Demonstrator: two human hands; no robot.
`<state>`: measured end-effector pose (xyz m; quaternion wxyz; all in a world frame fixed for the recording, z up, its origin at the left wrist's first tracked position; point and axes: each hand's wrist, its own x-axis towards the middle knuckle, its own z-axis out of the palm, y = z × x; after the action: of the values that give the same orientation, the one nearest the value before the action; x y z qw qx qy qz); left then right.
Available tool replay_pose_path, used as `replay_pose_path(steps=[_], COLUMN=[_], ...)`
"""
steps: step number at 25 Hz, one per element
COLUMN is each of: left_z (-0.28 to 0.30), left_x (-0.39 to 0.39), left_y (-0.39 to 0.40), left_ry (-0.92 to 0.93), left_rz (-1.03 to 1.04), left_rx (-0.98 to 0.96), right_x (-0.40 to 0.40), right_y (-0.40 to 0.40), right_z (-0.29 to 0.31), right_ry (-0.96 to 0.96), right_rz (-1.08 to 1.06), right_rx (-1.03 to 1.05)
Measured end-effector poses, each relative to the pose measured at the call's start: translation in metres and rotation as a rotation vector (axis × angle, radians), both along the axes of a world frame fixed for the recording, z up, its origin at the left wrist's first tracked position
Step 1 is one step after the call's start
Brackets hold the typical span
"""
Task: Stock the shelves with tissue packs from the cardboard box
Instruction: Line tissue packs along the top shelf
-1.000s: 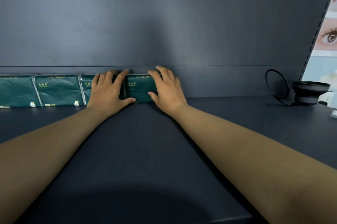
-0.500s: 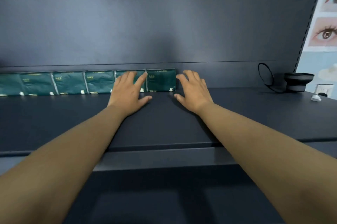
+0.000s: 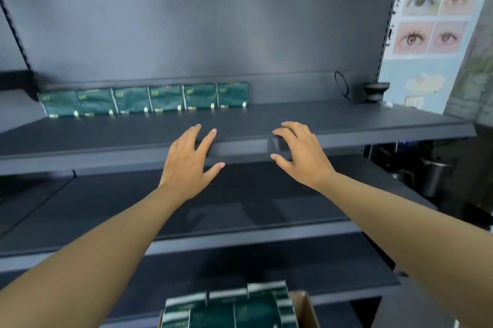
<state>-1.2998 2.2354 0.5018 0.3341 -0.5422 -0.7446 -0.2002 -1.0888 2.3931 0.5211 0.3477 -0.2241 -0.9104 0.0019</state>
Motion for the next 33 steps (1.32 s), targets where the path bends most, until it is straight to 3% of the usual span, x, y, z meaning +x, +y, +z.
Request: replay_pose_path(steps=[8, 14, 23, 27, 33], left_z=[-0.181, -0.301, -0.356, -0.36, -0.346], left_x=[0.062, 0.088, 0.058, 0.062, 0.066], left_y=[-0.079, -0.097, -0.083, -0.083, -0.085], left_ry=[-0.166, -0.392, -0.431, -0.446, -0.421], left_rz=[0.053, 0.123, 0.195, 0.232, 0.224], left_rx=[-0.414, -0.702, -0.808, -0.832, -0.864], right_x=[0.053, 0.055, 0.006, 0.0, 0.008], right_y=[-0.062, -0.068, -0.045, -0.043, -0.055], right_z=[-0.145, -0.261, -0.323, -0.331, -0.321], right_ry=[-0.309, -0.52, -0.721, -0.879, -0.942], right_rz=[0.08, 0.13, 0.16, 0.158, 0.024], right_rx=[-0.199, -0.513, -0.678, -0.674, -0.628])
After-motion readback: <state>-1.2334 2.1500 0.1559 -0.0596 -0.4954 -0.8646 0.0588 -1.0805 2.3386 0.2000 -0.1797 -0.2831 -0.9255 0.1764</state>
